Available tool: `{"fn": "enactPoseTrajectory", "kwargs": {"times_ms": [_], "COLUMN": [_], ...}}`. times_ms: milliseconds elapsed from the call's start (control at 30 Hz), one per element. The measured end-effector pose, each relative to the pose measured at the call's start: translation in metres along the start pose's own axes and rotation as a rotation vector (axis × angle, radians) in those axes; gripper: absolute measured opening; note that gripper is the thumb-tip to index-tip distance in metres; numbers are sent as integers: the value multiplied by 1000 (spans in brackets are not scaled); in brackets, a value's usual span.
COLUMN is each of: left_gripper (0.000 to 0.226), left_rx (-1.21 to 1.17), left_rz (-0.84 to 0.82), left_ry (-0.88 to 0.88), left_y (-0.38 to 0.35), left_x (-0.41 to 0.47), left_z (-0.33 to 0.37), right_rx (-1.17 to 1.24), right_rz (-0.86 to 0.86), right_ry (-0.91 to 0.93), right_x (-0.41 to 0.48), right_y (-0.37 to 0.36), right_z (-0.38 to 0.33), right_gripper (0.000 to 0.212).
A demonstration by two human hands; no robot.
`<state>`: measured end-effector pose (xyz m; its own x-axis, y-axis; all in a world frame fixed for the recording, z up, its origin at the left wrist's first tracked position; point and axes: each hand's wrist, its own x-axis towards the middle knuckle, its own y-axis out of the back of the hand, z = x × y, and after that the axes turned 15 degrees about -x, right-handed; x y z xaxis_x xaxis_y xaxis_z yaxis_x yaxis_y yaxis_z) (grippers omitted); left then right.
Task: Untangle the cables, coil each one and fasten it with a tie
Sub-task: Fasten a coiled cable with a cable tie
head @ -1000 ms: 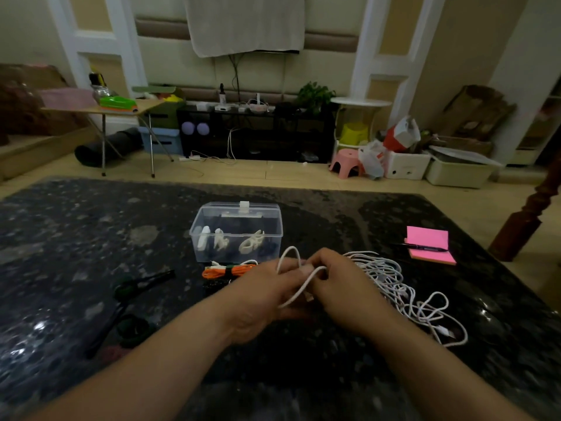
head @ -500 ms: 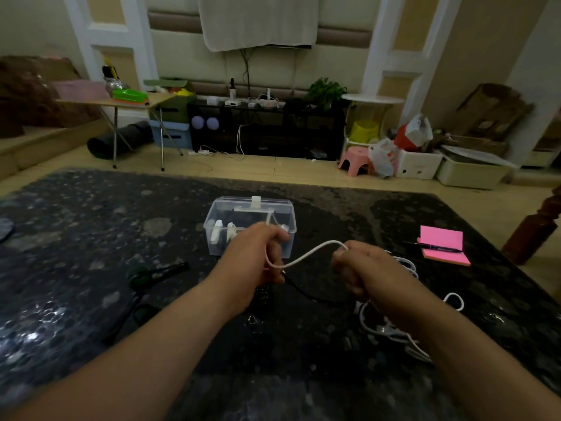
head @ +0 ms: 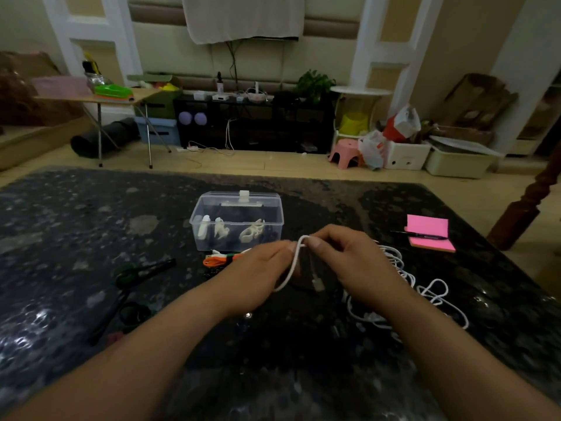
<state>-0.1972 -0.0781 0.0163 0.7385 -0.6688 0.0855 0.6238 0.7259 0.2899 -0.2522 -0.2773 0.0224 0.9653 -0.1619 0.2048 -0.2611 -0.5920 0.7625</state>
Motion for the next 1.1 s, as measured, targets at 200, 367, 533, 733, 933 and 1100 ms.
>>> {"fn": "enactPoseTrajectory", "kwargs": {"times_ms": [200, 367, 533, 733, 933, 1100], "left_gripper": [68, 37, 30, 21, 24, 22], "left_rx": [-502, -477, -668, -1061, -1130, -849], "left_rz": [-35, -12, 252, 370, 463, 371], "left_ry": [183, 241, 59, 93, 104, 53], "left_y": [-13, -14, -8, -16, 18, 26], "left_x": [-3, -2, 8, 7, 15, 17], "left_z": [8, 4, -1, 10, 0, -6], "right_rx": [44, -14, 175, -218, -556, -352], "right_rz": [-40, -7, -163, -276, -266, -256], "right_ry": [3, 40, -60, 136, 209, -5], "right_x": [-1, -3, -5, -25, -19, -4], "right_y": [-9, -11, -8, -28, -17, 27], "right_z": [-3, -3, -8, -29, -11, 12], "right_gripper": [27, 19, 20, 35, 23, 27]}}
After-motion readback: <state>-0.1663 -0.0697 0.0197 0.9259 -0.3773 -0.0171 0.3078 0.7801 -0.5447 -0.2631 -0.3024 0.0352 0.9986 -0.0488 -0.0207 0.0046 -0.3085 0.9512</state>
